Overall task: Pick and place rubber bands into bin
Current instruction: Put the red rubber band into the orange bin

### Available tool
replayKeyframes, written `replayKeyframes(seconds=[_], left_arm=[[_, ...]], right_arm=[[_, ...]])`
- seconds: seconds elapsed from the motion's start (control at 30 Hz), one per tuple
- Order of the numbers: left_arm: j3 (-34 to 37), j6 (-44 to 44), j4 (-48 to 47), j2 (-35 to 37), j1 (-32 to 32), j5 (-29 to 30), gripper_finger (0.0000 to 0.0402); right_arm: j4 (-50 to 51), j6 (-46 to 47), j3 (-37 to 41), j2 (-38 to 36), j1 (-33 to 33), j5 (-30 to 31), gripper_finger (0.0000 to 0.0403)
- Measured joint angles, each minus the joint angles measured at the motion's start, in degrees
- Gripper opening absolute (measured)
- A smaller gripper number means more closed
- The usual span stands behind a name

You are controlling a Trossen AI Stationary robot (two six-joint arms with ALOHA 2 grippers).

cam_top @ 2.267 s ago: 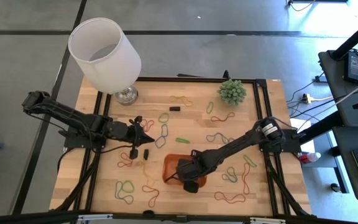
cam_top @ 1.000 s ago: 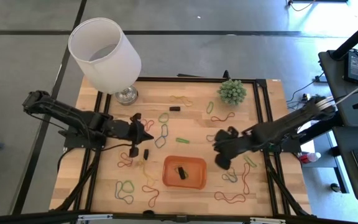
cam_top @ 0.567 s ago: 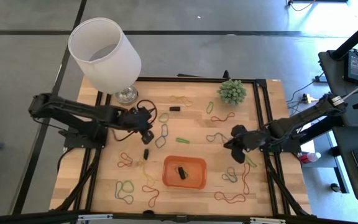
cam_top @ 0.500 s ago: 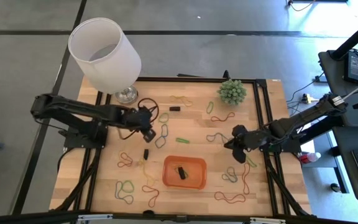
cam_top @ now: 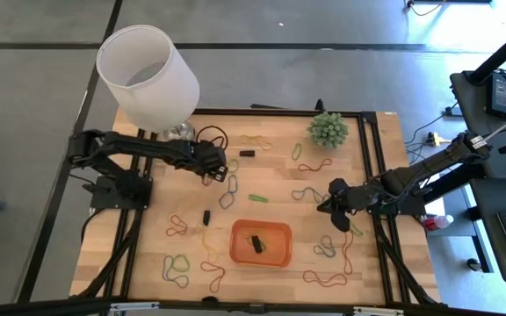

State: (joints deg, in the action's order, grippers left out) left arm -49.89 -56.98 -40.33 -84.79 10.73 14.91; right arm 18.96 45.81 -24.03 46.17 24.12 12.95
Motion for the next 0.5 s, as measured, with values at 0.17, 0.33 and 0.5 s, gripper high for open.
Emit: replayKeyframes(seconds=[0.17, 0.33, 0.5], left_arm=[[0.0, 2.95, 0.1, -4.63, 0.08, 0.6, 0.0192], [0.0, 3.67, 0.25, -8.35, 0.06, -2.31, 0.017], [-0.36, 3.79, -0.06, -11.75, 0.06, -6.11, 0.0126]], right_arm=[[-0.62, 3.73, 0.0, 0.02, 0.0, 0.61, 0.0032], [-4.09, 5.21, 0.0, 0.03, 0.0, 1.08, 0.0032], [-8.63, 5.17, 0.0, 0.07, 0.02, 5.62, 0.0032]])
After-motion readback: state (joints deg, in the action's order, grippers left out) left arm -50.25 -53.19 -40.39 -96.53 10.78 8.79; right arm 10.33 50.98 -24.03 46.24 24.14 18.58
